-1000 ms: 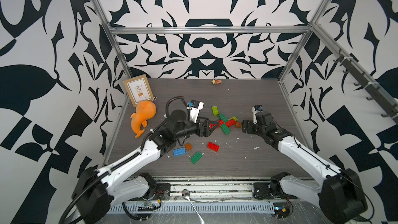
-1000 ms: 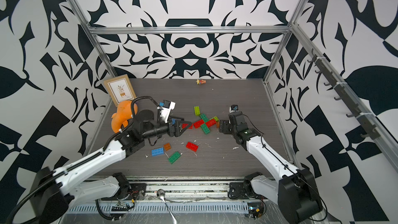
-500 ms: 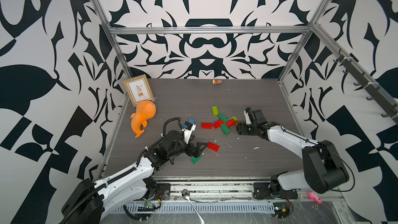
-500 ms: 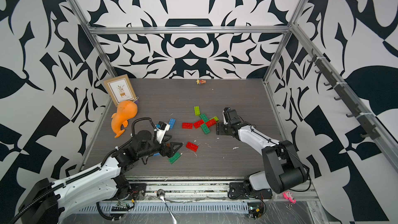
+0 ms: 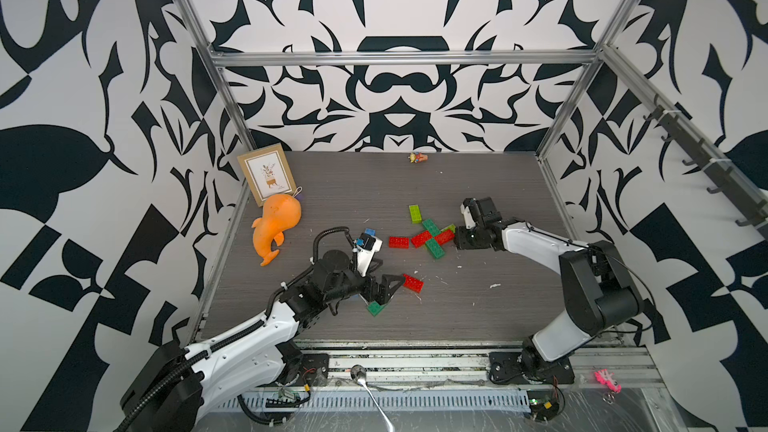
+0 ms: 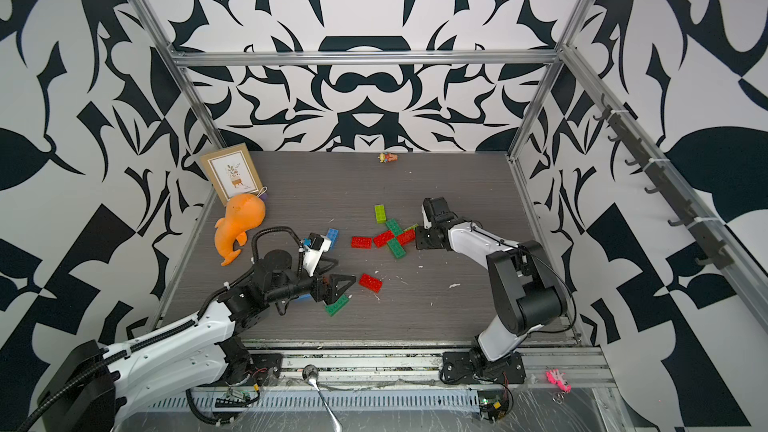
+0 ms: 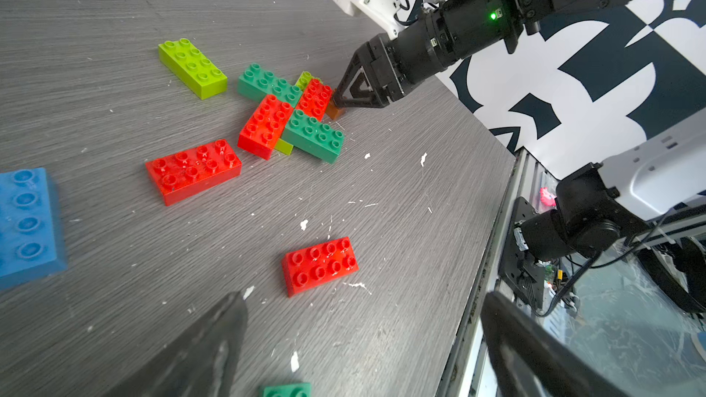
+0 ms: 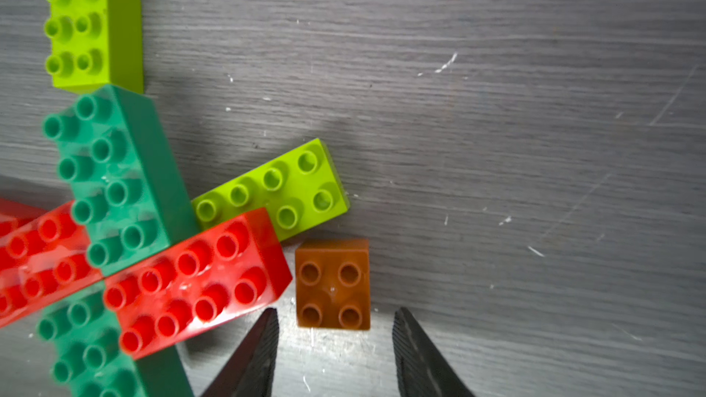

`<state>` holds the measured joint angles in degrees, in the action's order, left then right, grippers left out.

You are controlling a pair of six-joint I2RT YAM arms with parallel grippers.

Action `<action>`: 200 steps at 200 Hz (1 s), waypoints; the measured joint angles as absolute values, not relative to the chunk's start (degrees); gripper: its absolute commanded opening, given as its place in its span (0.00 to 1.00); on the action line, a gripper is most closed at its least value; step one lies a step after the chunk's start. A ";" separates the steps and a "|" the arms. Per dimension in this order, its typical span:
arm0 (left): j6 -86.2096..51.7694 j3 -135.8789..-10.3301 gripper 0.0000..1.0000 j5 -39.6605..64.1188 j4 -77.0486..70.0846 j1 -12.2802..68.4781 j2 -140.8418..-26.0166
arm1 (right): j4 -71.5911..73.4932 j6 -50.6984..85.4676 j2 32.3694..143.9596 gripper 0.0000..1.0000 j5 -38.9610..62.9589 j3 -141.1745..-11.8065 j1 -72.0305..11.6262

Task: Assemble a small pinwheel with lego
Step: Adjust the lego brick at the center of the board.

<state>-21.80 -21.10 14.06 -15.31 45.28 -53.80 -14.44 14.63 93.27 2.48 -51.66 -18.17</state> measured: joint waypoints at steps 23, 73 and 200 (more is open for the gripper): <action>-21.56 -21.10 1.00 14.35 -15.44 45.28 -53.84 | -15.38 14.41 95.04 0.47 1.80 -52.99 -18.17; -21.39 -21.10 1.00 14.63 -15.57 45.28 -54.48 | -15.77 13.61 97.36 0.33 1.15 -54.52 -18.09; -21.82 -21.15 1.00 20.16 -18.44 45.34 -58.67 | -17.87 22.04 78.59 0.12 -1.74 -41.71 -18.09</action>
